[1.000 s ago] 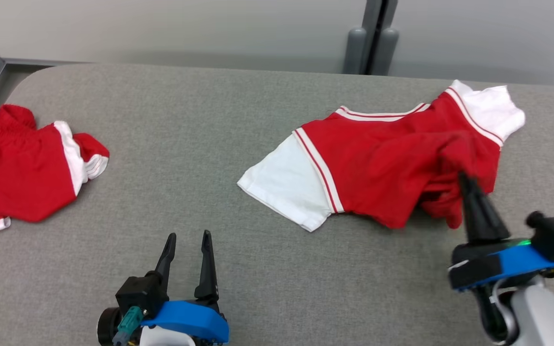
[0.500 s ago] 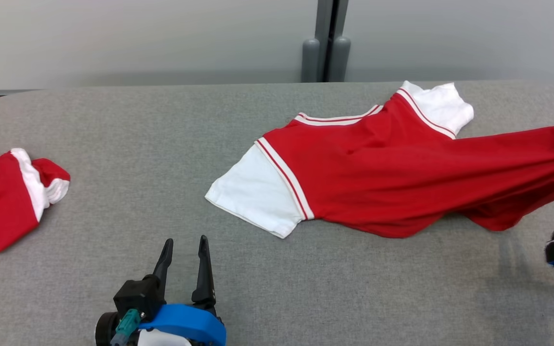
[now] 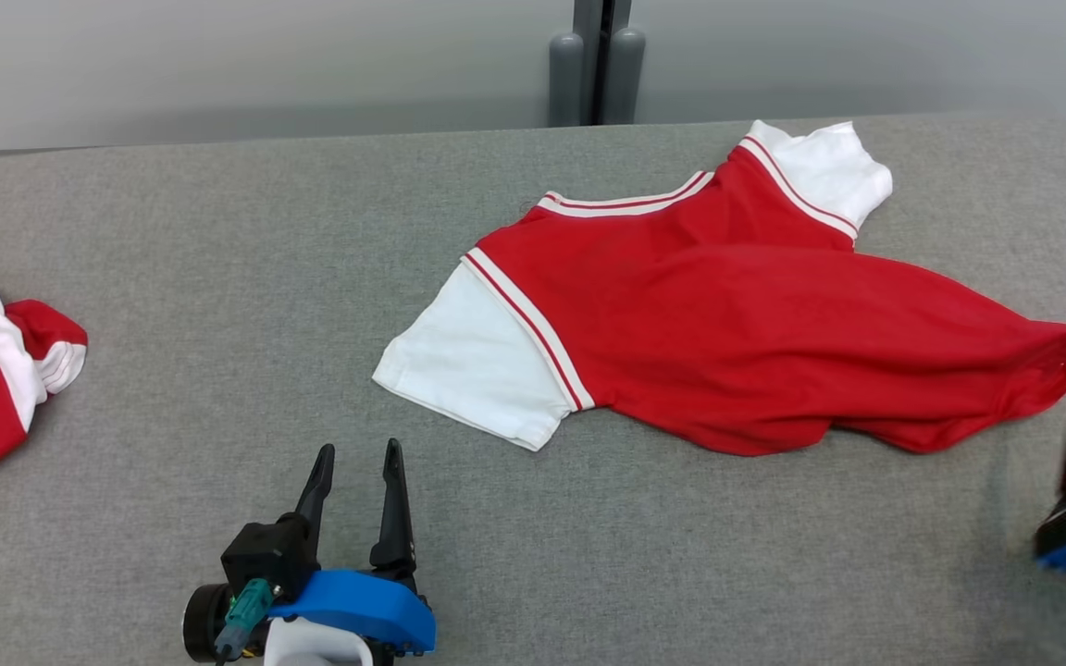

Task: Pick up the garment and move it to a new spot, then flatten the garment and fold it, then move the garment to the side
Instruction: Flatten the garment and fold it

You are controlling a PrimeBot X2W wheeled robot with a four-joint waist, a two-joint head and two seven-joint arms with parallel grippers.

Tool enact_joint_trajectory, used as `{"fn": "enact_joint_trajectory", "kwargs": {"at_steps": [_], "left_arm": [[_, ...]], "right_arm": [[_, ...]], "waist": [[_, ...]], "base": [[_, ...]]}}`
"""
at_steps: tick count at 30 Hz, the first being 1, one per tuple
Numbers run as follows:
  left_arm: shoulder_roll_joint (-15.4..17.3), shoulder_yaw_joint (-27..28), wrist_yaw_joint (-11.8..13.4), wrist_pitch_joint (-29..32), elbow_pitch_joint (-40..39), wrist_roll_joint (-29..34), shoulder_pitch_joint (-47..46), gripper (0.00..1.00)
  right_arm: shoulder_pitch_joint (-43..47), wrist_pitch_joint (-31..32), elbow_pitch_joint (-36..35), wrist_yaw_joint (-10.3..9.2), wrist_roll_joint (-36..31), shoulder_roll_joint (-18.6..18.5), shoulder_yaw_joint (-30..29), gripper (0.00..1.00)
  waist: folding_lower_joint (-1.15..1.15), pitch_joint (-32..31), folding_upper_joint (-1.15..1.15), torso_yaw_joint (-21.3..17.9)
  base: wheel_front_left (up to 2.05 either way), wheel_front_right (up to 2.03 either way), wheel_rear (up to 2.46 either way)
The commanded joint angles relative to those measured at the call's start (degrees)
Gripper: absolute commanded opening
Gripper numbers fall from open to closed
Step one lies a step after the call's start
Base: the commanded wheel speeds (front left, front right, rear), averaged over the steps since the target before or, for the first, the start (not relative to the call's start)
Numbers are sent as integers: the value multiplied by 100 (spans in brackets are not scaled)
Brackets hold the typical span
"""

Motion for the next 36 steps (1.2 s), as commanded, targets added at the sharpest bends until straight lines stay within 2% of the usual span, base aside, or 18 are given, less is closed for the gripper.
{"fn": "enact_joint_trajectory", "kwargs": {"at_steps": [1, 5, 10, 17, 18, 21, 22, 23, 25, 26, 29, 30, 32, 36], "left_arm": [[-3, 29, 23, -16, 9, 41, -49, 100], [-2, 58, -3, -16, 14, 55, -60, 100], [-2, 10, -19, -16, 13, 84, -142, 100], [-2, -83, 26, -16, 0, 92, -200, 100], [-2, -85, 27, -16, 2, 88, -195, 100], [-2, -75, 41, -16, -15, 102, -206, 100], [-3, -70, 43, -16, -21, 105, -208, 100], [-3, -68, 40, -16, -28, 110, -211, 100], [-2, -60, 34, -16, -32, 125, -218, 100], [-2, -53, 36, -16, -31, 132, -219, 100], [-3, -52, 50, -16, -15, 135, -222, 100], [-2, -55, 43, -16, -8, 136, -231, 100], [-2, -54, 44, -16, 5, 141, -247, 100], [-2, -69, 50, -16, 23, 154, -273, 100]], "right_arm": [[223, -19, -45, 1, 39, 132, 93, 100], [656, -19, -142, 1, 105, 368, 695, 100], [832, -20, -172, 1, 334, 423, 1423, 100], [610, -19, -27, 1, 606, 411, 1852, 100], [588, -20, -13, 1, 624, 414, 1866, 89], [527, -19, 67, 1, 693, 424, 1872, 13], [493, -19, 85, 1, 715, 418, 1861, 5], [465, -19, 100, 1, 746, 421, 1826, 7], [450, -19, 131, 1, 796, 443, 1792, 23], [436, -19, 146, 1, 808, 443, 1787, 26], [352, -19, 205, 1, 858, 477, 1709, 21], [323, -19, 223, 1, 854, 479, 1700, 16], [290, -19, 259, 1, 869, 491, 1663, 0], [249, -19, 238, 1, 877, 506, 1611, 0]], "waist": [[-1, -4, -1, -21], [-1, 26, -1, -64], [-1, 113, -1, -45], [-1, 204, -1, 107], [-1, 216, -1, 131], [-1, 253, -1, 182], [-1, 262, -1, 192], [-1, 275, -1, 202], [-1, 293, -1, 214], [-1, 302, -1, 215], [-1, 326, -1, 205], [-1, 335, -1, 199], [-1, 344, -1, 189], [-1, 337, -1, 181]], "base": [[0, 0, 0], [0, 0, 0], [0, 0, 0], [0, 0, 0], [0, 0, 0], [0, 0, 0], [0, 0, 0], [0, 0, 0], [0, 0, 0], [0, 0, 0], [0, 0, 0], [0, 0, 0], [0, 0, 0], [0, 0, 0]]}}
